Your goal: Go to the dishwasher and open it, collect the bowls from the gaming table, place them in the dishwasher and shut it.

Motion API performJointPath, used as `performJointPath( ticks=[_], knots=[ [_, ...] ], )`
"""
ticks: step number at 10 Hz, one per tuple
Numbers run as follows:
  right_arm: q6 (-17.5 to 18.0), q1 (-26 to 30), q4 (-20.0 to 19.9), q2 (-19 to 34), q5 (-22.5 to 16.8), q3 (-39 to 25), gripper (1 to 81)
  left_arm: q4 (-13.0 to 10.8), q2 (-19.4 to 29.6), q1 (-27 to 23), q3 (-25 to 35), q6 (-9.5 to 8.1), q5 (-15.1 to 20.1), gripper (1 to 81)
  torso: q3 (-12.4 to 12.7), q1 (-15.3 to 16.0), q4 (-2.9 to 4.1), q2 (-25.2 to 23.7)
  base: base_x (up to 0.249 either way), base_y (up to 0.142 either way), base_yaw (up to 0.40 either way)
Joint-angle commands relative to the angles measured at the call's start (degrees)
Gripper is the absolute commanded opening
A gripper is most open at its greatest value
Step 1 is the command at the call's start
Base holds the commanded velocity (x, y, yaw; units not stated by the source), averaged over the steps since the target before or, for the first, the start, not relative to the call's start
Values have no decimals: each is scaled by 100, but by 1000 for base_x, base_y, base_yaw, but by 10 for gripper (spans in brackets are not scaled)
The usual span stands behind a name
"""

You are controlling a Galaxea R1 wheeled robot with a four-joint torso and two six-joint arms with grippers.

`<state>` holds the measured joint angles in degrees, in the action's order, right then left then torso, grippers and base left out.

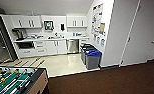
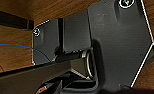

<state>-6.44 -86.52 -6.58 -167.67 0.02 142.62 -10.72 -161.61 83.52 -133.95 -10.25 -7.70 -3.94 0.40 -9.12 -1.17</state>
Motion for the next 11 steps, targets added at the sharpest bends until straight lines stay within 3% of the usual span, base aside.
performJointPath(
  ticks=[1, 11],
  knots=[
    [-16, 262, 8, 20, -345, -33, 811, -18, 58, -270, 79, 14, 208, 811, 0, 2, 0, 0, 181, 0, 0],
    [-16, 270, 8, 21, -345, -33, 811, -18, 58, -269, 62, 14, 217, 811, 0, 0, 0, 0, 182, 0, 0]
  ],
)
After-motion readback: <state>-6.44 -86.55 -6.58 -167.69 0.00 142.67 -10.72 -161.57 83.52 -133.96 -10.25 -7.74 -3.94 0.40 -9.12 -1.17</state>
